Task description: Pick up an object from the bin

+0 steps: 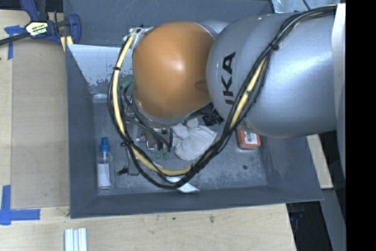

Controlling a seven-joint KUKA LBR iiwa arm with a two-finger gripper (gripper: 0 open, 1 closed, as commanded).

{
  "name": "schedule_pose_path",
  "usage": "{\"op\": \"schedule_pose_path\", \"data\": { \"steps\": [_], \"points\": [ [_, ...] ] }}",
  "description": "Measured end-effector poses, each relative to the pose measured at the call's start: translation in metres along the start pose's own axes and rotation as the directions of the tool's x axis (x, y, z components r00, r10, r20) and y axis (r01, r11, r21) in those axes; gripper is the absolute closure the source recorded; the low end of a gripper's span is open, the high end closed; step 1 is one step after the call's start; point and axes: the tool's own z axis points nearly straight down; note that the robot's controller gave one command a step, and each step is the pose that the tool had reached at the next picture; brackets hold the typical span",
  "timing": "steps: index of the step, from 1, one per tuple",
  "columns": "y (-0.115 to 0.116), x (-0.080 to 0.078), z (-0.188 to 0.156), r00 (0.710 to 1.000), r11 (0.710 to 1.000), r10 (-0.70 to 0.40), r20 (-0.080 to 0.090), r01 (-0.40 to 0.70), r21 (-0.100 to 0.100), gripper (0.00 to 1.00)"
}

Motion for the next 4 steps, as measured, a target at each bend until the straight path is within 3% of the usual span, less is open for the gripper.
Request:
{"op": "schedule_pose_path", "data": {
  "steps": [1, 2, 3, 4],
  "points": [
    [-0.014, -0.026, 0.050, 0.999, 0.999, 0.036, 0.005, -0.036, -0.003, 0.00],
    [-0.037, -0.026, 0.100, 0.986, 0.986, 0.169, 0.001, -0.169, 0.000, 0.00],
    [-0.057, -0.037, 0.119, 0.999, 0.999, 0.049, -0.004, -0.049, 0.002, 0.00],
    [-0.079, -0.037, 0.111, 1.000, 1.000, -0.021, -0.004, 0.021, 0.002, 0.00]
  ]
}}
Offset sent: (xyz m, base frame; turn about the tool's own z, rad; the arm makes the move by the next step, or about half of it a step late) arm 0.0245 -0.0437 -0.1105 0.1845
